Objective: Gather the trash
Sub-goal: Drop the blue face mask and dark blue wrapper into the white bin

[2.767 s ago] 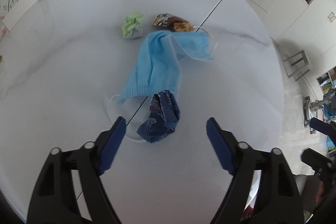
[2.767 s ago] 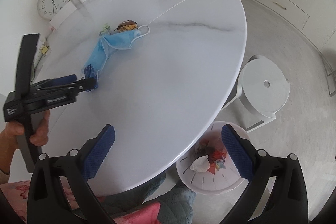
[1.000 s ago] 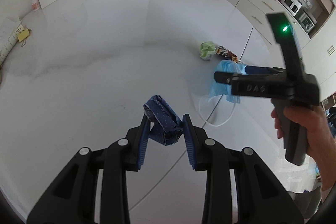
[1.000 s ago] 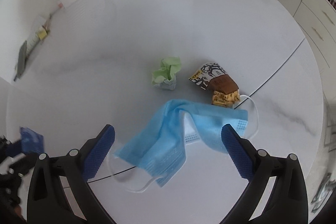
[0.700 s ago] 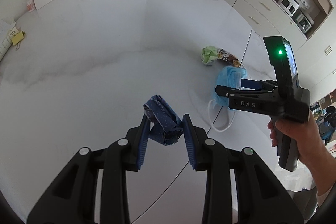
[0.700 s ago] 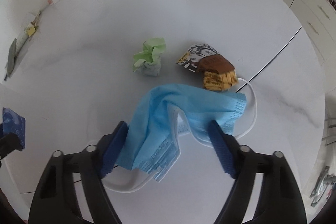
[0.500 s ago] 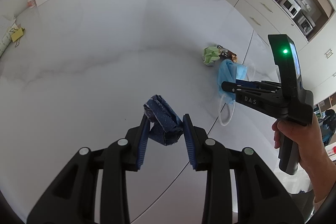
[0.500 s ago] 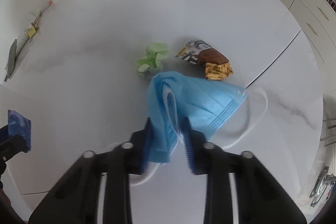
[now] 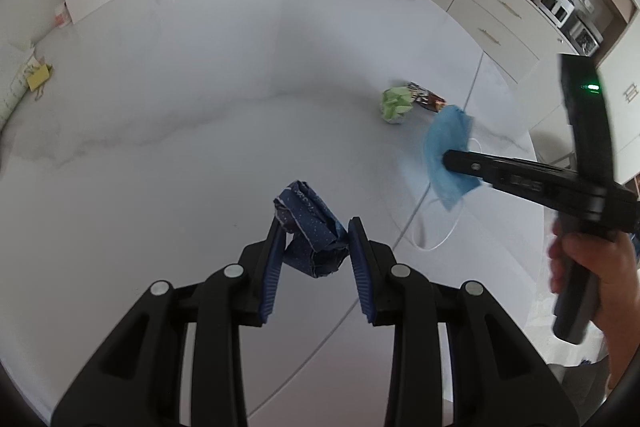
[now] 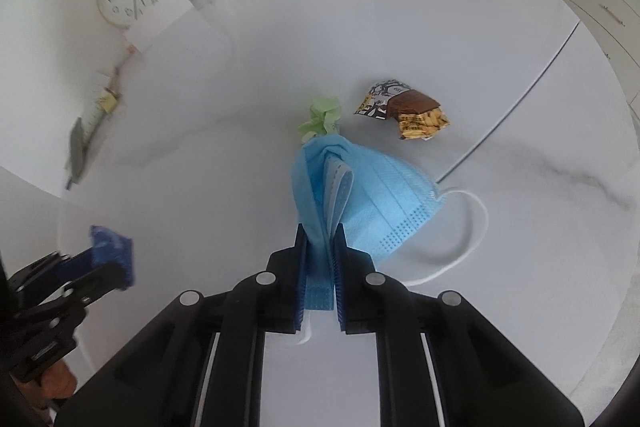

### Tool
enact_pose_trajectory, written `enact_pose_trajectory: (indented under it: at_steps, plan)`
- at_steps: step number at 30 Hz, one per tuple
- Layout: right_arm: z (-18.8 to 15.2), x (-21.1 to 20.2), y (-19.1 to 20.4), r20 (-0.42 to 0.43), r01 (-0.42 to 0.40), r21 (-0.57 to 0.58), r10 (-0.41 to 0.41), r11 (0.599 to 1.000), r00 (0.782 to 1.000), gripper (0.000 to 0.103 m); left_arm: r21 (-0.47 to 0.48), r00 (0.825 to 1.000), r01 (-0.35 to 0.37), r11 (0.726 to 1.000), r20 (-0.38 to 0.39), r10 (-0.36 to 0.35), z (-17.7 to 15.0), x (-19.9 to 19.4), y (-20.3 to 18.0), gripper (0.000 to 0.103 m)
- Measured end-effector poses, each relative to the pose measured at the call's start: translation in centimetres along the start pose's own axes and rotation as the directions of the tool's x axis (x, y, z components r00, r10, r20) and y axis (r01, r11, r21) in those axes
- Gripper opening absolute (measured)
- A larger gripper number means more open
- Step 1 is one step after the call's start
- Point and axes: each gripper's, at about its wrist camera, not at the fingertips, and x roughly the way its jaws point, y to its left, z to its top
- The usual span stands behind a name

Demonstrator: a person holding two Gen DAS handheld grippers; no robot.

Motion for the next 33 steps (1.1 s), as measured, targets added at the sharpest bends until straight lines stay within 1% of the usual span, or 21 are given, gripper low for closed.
enact_pose_trajectory:
  at_steps: [4,5,8,11,12,15,17,20,23,26,28,29,32,33]
  plan:
    - [-2.8,-4.8,-0.9,0.048,-0.027,0.014,0.027,1.000,0.999,0.012,0.072,1.000,0.024,0.997,0.003,-0.024,-0.2,-0.8,-3.8,0.032]
    - [-4.3,-6.7,-1.6,0.064,-0.027,0.024,0.025,0.999,0.998,0.012,0.090,0.999,0.037,0.995,0.001,-0.037,-0.3,-0.9,-5.0,0.032]
    - [-7.6,-10.2,-3.3,0.087,-0.008,0.050,0.003,0.999,0.996,0.012,0.143,0.994,0.108,0.984,-0.025,-0.106,-0.7,-0.9,-9.4,0.032]
    - [-11.4,-13.8,-5.9,0.101,0.026,0.097,-0.035,0.995,0.994,0.012,0.204,0.984,0.177,0.963,-0.053,-0.170,-1.5,-0.8,-14.7,0.032]
    - [-13.1,-15.1,-7.0,0.102,0.050,0.115,-0.062,0.992,0.993,0.012,0.227,0.980,0.197,0.954,-0.062,-0.187,-1.8,-0.8,-16.6,0.032]
    - [-17.7,-17.9,-10.6,0.102,0.085,0.178,-0.104,0.980,0.989,0.012,0.294,0.971,0.239,0.925,-0.089,-0.223,-2.8,-0.7,-21.7,0.032]
    - [-20.5,-18.9,-12.8,0.091,0.110,0.217,-0.132,0.970,0.987,0.012,0.330,0.966,0.257,0.908,-0.104,-0.236,-3.5,-0.6,-24.5,0.032]
    - [-23.1,-18.7,-15.3,0.066,0.135,0.244,-0.155,0.960,0.986,0.012,0.370,0.961,0.276,0.887,-0.128,-0.246,-4.4,-0.3,-28.4,0.032]
    - [-25.2,-17.4,-17.6,0.036,0.151,0.250,-0.165,0.956,0.986,0.012,0.391,0.958,0.284,0.876,-0.156,-0.241,-5.3,0.3,-31.2,0.032]
    - [-26.7,-15.0,-19.6,0.001,0.146,0.242,-0.150,0.959,0.989,0.013,0.410,0.961,0.270,0.871,-0.173,-0.217,-6.0,0.8,-33.8,0.032]
    - [-27.4,-12.6,-20.7,-0.039,0.142,0.234,-0.136,0.962,0.990,0.019,0.413,0.962,0.265,0.872,-0.181,-0.207,-6.2,1.0,-34.7,0.032]
    - [-27.6,-11.5,-21.2,-0.058,0.133,0.235,-0.122,0.963,0.991,0.025,0.414,0.963,0.259,0.872,-0.184,-0.199,-6.2,1.1,-35.1,0.032]
    - [-28.3,-8.5,-22.3,-0.100,0.094,0.243,-0.072,0.965,0.992,0.068,0.419,0.967,0.236,0.877,-0.194,-0.168,-6.8,1.6,-35.8,0.032]
    - [-28.5,-7.9,-22.7,-0.103,0.079,0.254,-0.054,0.964,0.993,0.070,0.420,0.967,0.231,0.878,-0.196,-0.160,-6.9,1.7,-36.1,0.032]
